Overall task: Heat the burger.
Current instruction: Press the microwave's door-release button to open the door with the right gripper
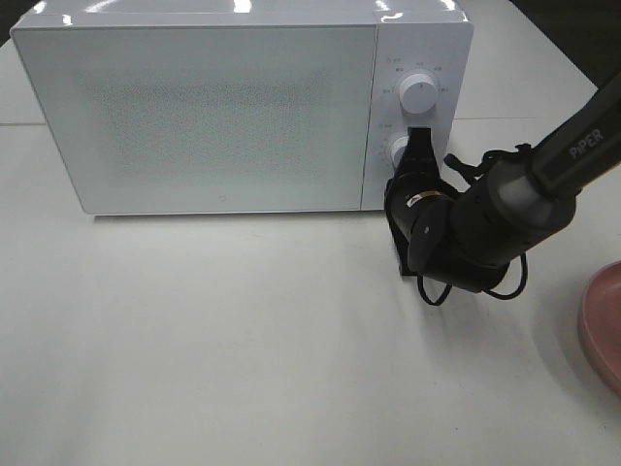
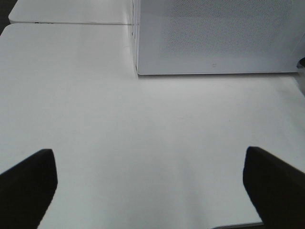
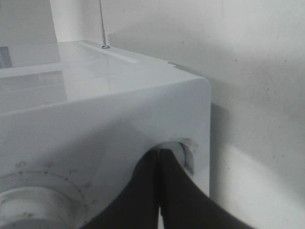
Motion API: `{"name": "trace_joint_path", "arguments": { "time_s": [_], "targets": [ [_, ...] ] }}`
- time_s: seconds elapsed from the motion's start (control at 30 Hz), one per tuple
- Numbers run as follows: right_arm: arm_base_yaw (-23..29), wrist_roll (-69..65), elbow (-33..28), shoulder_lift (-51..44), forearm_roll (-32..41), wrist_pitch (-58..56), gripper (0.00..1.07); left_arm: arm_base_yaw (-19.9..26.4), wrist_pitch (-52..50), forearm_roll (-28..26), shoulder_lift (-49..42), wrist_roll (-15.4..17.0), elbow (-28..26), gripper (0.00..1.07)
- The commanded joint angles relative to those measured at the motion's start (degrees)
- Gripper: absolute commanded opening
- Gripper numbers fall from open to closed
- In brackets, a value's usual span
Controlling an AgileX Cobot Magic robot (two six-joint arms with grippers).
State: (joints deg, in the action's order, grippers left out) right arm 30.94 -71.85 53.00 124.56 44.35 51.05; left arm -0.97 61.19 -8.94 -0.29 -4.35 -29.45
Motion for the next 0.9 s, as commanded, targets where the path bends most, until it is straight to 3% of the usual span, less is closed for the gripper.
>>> {"name": "trace_joint_path", "arguments": {
  "time_s": [0.03, 0.6, 0.9],
  "targets": [
    [-1.3, 0.8, 6.4, 1.1, -3.2, 16.4, 0.0, 0.0, 0.0, -0.1, -1.0, 0.2, -0.1, 0.98],
    [-1.2, 0.7, 7.1, 1.4, -3.7, 13.5, 0.0, 0.0, 0.0, -0.1, -1.0, 0.2, -0.1, 0.98],
    [0.7, 0.9, 1.4, -1.3, -4.5, 7.6, 0.0, 0.0, 0.0, -0.1, -1.0, 0.2, -0.1, 0.98]
  ]
}}
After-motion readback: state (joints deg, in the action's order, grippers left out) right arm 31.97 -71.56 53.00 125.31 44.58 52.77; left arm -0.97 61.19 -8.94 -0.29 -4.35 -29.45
